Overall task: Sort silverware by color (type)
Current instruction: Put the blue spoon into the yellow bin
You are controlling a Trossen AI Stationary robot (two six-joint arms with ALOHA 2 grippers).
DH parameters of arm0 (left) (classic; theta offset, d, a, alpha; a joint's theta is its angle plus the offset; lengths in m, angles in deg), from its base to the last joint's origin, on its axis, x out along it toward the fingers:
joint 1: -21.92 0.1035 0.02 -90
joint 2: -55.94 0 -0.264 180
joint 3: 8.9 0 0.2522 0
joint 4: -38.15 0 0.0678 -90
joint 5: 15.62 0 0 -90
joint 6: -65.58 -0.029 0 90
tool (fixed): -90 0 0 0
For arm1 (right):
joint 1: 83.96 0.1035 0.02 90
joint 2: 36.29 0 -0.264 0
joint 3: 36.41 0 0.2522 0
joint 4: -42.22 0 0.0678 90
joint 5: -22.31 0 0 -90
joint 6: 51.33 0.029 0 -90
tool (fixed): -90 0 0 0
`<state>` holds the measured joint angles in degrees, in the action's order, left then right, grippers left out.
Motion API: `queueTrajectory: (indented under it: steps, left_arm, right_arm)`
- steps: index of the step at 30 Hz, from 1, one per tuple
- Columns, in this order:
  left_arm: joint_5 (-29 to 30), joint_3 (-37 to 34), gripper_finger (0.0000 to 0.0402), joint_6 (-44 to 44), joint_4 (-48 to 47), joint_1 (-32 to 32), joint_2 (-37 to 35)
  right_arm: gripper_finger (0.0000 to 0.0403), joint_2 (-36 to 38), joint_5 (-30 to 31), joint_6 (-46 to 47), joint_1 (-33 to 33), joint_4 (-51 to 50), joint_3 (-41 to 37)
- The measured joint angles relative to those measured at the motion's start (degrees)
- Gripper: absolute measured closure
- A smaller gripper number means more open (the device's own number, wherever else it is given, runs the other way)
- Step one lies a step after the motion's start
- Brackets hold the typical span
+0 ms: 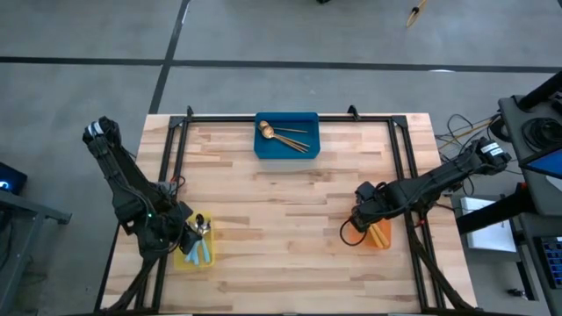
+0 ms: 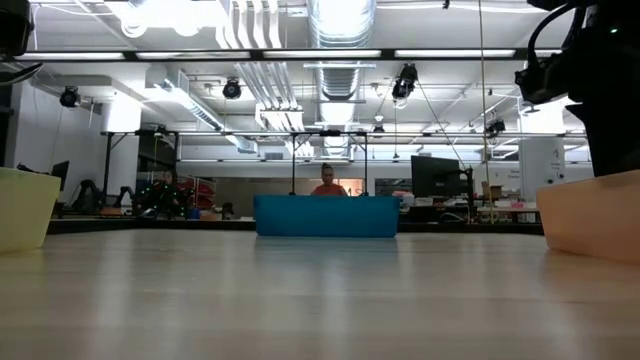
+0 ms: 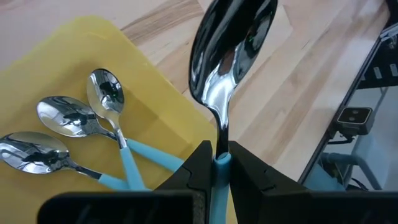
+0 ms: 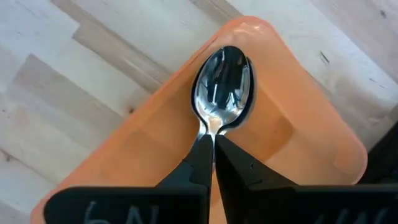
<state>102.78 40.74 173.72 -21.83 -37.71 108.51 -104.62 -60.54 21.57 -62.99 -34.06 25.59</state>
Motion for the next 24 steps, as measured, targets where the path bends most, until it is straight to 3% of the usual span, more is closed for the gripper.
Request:
queueTrajectory:
  steps: [11, 24]
  left_arm:
    - [-0.94, 0.00, 0.0383, 0.00, -0.41, 0.00, 0.00]
    - [-2.47, -0.02, 0.0383, 2.12, -4.56, 0.00, 0.00]
  right_arm:
    - [0.0394, 0.00, -6.94, -0.75, 0.00, 0.01, -0.63]
    - [0.0394, -0.01, -7.23, -1.41, 0.00, 0.06, -0.65]
